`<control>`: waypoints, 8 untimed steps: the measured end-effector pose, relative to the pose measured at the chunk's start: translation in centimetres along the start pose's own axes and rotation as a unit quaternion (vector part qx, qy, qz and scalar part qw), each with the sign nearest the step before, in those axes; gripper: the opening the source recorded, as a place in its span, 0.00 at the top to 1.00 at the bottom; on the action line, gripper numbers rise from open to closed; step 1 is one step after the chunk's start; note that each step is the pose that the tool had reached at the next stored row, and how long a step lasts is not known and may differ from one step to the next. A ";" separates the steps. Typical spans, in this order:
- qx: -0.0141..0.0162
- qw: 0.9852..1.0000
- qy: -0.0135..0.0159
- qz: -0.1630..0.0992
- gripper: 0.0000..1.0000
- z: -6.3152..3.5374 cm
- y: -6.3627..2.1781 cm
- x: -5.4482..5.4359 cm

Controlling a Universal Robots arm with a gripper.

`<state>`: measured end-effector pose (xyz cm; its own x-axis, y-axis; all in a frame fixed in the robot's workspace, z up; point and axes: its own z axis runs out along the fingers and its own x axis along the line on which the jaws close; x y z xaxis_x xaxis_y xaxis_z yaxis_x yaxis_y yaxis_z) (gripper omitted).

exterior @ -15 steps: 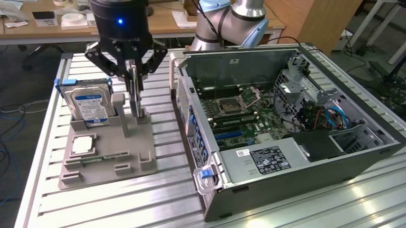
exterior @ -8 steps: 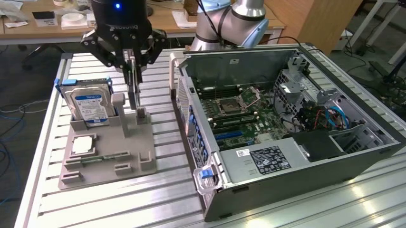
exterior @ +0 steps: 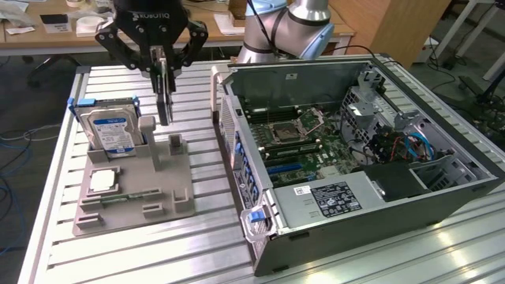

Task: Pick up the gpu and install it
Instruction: 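Pick up the gpu and move the gpu toward the slot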

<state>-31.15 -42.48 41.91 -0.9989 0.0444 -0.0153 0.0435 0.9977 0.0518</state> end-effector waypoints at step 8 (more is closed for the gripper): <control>0.000 1.000 0.000 0.000 0.72 -0.15 0.02 -0.3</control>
<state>-30.86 -42.48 42.07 -0.9989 0.0442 -0.0152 0.0433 0.9977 0.0527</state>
